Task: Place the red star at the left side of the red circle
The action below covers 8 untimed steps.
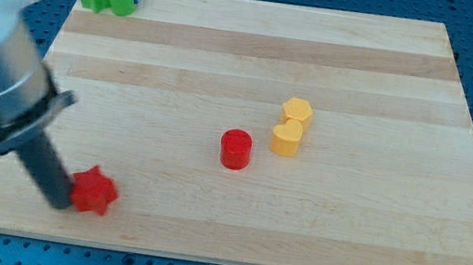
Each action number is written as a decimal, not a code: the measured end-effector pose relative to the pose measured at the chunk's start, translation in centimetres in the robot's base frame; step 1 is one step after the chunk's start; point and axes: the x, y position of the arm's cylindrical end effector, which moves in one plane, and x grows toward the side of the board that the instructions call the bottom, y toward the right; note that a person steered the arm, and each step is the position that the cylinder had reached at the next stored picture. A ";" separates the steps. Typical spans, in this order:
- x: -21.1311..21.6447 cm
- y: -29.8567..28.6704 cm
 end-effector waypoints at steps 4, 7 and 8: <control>4.1 5.3; -3.9 9.8; -0.3 8.8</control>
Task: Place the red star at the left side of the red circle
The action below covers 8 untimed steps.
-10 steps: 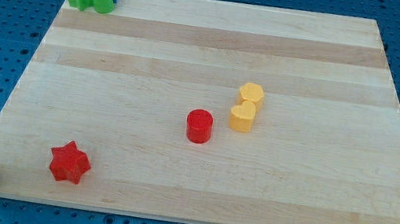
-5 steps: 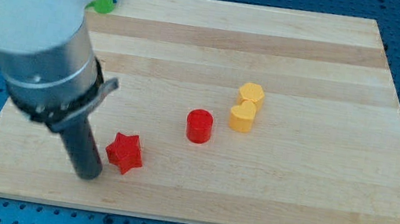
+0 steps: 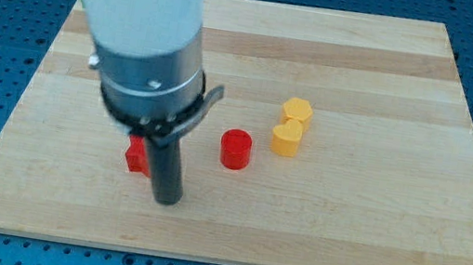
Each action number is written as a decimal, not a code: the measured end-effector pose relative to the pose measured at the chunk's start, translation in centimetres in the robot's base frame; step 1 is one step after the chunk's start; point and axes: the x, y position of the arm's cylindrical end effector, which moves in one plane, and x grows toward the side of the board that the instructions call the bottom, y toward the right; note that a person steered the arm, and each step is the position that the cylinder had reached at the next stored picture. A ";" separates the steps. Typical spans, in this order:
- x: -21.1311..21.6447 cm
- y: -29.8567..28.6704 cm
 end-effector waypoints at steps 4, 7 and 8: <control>-3.8 0.6; -6.0 -11.1; -7.1 -7.6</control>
